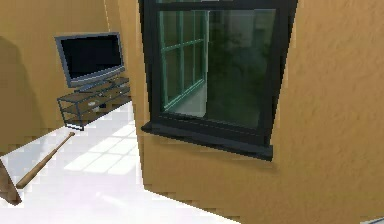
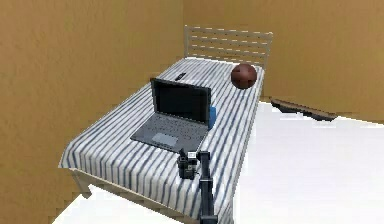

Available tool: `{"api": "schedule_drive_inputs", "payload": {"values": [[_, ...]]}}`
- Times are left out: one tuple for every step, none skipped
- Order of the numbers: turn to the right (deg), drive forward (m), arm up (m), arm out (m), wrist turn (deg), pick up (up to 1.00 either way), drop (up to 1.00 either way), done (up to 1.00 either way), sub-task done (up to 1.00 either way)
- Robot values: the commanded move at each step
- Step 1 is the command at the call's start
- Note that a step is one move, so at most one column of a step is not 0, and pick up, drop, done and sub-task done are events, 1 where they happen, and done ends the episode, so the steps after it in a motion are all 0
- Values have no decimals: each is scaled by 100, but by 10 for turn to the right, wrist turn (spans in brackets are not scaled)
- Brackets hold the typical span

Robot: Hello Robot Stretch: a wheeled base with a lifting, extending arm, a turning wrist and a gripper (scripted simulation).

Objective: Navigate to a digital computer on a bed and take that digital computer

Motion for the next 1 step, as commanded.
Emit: {"api": "schedule_drive_inputs", "payload": {"values": [[0,0,0,0,0,0,0,100,0]]}}
